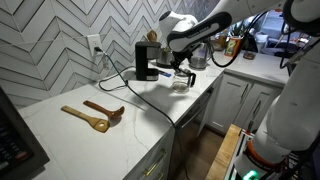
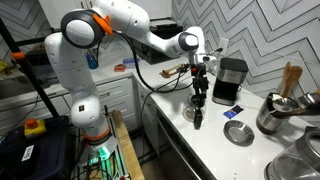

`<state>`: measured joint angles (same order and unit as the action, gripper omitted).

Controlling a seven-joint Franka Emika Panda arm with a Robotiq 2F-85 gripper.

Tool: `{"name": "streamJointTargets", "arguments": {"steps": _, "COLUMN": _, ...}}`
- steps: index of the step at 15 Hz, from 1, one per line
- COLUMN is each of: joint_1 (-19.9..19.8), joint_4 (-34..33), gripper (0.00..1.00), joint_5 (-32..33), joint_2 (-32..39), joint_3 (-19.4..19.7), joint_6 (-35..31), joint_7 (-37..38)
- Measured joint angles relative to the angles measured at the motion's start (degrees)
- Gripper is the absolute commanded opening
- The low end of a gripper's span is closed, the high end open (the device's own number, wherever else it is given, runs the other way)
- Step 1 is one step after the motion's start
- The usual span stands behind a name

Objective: Open the coffee pot

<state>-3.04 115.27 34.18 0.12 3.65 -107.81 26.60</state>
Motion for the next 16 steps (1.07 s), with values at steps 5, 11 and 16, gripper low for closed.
{"name": "streamJointTargets", "arguments": {"steps": 5, "joint_1": -0.34, "joint_4": -0.1, "gripper": 1.0, "joint_5": 0.86, "joint_2": -0.64, "joint_3": 0.17, "joint_6": 1.54, "joint_7": 0.0}}
{"name": "streamJointTargets", "arguments": {"steps": 11, "joint_1": -1.24, "joint_4": -0.12, "gripper": 1.0, "joint_5": 2.01, "joint_2": -1.6, "joint_3": 0.41, "joint_6": 2.81, "joint_7": 0.0}}
{"name": "streamJointTargets", "arguments": {"steps": 16, "joint_1": -1.82, "joint_4": -0.12, "gripper": 1.0, "joint_5": 2.09, "joint_2": -2.51, "joint_3": 0.84, "joint_6": 3.05, "joint_7": 0.0}}
